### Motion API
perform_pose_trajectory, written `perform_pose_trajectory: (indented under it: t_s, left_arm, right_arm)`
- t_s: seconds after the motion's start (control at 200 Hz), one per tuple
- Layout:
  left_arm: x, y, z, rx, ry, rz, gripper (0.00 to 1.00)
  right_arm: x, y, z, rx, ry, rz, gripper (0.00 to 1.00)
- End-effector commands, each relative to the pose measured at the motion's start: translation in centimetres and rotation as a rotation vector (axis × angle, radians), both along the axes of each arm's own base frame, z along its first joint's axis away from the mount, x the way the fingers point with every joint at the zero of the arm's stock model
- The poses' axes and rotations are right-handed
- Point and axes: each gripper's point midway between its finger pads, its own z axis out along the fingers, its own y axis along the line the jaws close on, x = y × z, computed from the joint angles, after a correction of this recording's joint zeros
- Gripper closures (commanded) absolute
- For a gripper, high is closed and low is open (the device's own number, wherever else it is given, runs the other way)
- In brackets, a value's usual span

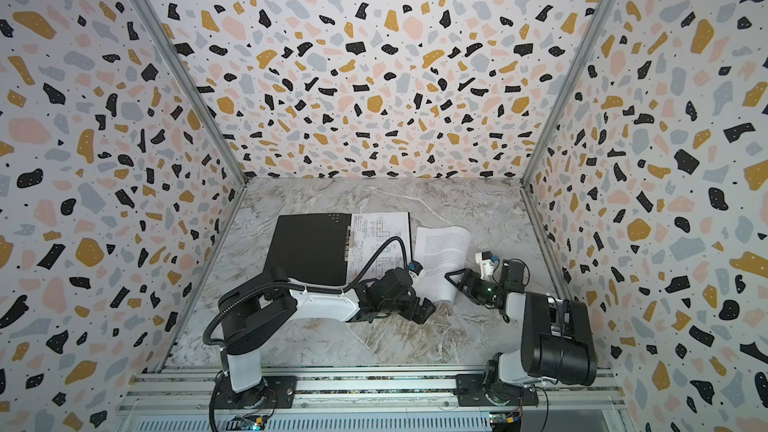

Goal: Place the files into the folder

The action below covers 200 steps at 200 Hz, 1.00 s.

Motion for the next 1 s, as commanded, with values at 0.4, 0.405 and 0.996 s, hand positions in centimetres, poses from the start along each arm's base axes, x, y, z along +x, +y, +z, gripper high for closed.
perform_pose_trajectory:
  t_s: [0.4,0.405,0.996]
  left_arm:
    - [-1.0,0.2,-1.5,0.029,0.042,-0.012,0.01]
    - [-1.0,0.2,-1.5,0.029,0.042,-0.012,0.01]
    - [-3.1,-0.8,1.5,-0.088,0.049,-0.002,0.01]
  right_arm:
    - [-3.0,-0.3,-4.4,-0.064,0.246,-0.034,0.41]
    - [-3.0,-0.3,-4.4,-0.064,0.245,-0.034,0.41]
    - [-3.0,-0.1,-3.9,-0.055,0.229,-0.033,0.44]
